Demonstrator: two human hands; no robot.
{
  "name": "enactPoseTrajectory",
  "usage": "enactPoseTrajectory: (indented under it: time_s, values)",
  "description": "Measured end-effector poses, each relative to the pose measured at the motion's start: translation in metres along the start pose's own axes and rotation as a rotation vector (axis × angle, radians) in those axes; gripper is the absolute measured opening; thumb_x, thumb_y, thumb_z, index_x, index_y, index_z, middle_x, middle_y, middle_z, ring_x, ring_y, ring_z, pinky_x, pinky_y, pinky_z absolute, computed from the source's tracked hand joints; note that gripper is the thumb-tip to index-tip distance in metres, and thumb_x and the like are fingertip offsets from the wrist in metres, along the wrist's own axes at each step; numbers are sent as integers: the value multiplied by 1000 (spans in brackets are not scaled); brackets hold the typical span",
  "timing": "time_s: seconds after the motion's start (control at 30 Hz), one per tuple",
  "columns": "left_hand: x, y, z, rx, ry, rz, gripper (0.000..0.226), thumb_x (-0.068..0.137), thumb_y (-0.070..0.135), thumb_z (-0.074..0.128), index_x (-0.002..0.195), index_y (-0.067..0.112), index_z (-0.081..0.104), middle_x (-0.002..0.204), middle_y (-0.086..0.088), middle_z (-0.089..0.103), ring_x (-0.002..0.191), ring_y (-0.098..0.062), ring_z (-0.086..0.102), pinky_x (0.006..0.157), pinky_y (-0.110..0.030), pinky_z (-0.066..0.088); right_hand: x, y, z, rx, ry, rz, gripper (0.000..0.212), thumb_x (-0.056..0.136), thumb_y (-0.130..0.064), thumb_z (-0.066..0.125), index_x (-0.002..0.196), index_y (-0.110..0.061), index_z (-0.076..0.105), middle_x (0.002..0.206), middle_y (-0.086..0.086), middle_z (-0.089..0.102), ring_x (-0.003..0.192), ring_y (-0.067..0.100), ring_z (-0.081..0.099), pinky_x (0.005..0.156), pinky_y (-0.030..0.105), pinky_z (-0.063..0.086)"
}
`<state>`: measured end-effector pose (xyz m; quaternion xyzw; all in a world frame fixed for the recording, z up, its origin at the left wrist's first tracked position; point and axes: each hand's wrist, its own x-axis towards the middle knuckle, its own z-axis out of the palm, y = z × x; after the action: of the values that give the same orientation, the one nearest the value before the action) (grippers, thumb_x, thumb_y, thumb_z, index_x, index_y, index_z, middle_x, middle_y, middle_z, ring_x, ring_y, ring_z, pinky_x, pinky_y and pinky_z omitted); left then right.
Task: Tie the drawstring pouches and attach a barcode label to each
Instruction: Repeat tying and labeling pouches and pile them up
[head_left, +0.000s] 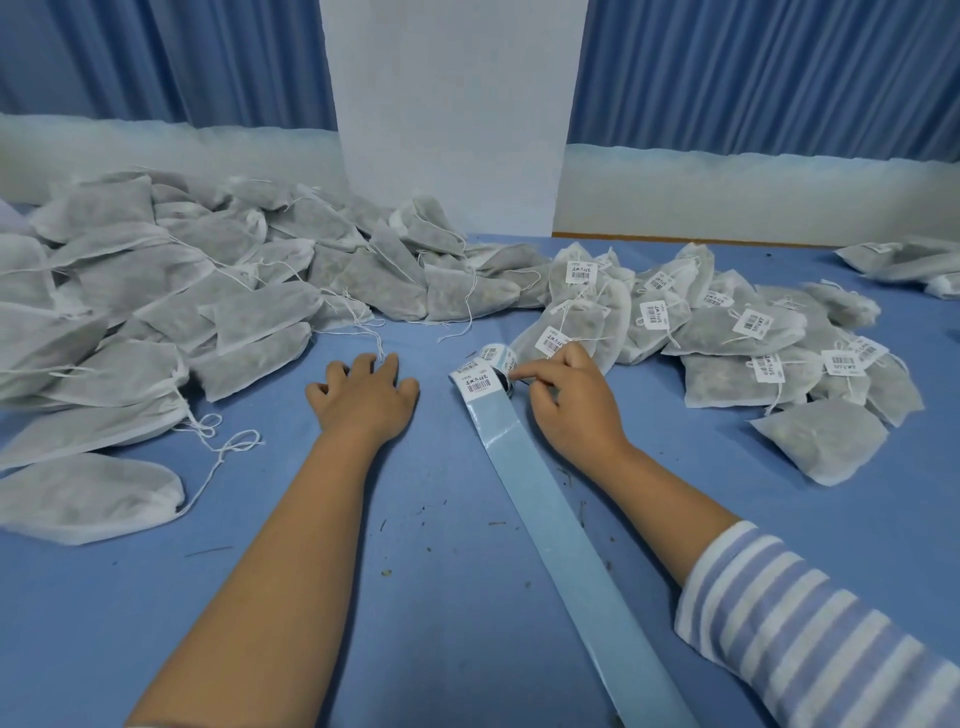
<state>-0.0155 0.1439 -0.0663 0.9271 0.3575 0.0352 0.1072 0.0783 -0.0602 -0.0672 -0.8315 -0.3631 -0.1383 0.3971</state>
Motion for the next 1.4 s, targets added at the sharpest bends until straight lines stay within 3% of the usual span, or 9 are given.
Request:
enactPoseTrajectory:
  time_s: [0.1,0.23,0.4,0.5,0.8,0.9,1.0,1.1,1.4]
  values:
    - [3,0,-1,3,25,1,48,98,47,28,139,29,46,150,6,39,135,-28,28,93,-41,25,0,0,-1,-14,-21,-17,29,92,-6,54,105,-21,75,87,-10,39,74,9,46,66,32,47]
    - [-2,-3,1,-180,180,31,25,94,36,46,77,17,46,95,3,55,113,-28,41,79,-37,20,0,0,-2,-7,-23,-28,29,92,-5,54,103,-20,76,83,-15,36,72,9,44,66,33,48]
    - [-8,0,-12,-316,271,85,16,90,15,54,80,26,49,84,-4,56,86,-25,48,80,-36,33,1,4,-3,12,-28,-15,26,92,-7,56,103,-19,75,88,-8,43,76,15,52,71,35,50]
    - [-16,-2,-26,-477,44,167,21,84,15,66,64,24,66,69,2,62,69,-19,51,72,-30,47,1,5,-3,13,-22,-3,25,92,-8,56,102,-20,75,86,-13,41,76,14,52,71,34,50]
    - [-45,-17,-73,-500,-701,303,17,87,30,70,100,22,78,90,1,78,67,-5,68,59,-14,41,1,6,-3,34,-34,20,23,91,-11,57,100,-21,75,85,-16,40,75,9,49,73,32,49]
    - [-35,-24,-69,-622,-380,188,17,89,34,68,92,20,77,71,2,76,53,-7,59,54,-19,41,1,7,-2,35,-43,23,22,91,-12,57,100,-21,75,85,-16,40,75,9,49,73,33,49]
    - [-22,-29,-56,-482,23,139,17,94,21,61,101,21,76,81,6,74,81,-18,63,74,-28,44,1,7,-1,34,-49,24,22,91,-12,57,100,-21,75,84,-15,40,73,7,47,73,32,48]
    - [-16,-32,-39,-375,47,131,31,99,21,54,127,24,67,123,-2,68,113,-25,60,88,-30,42,1,8,-1,33,-53,21,21,91,-12,57,100,-21,75,83,-15,41,72,3,47,71,29,46]
    - [-6,-33,-20,-413,189,114,39,99,18,52,136,24,59,135,-6,62,124,-29,55,98,-39,45,1,8,-2,29,-61,24,22,91,-12,57,100,-20,75,84,-14,42,72,3,46,71,28,46]
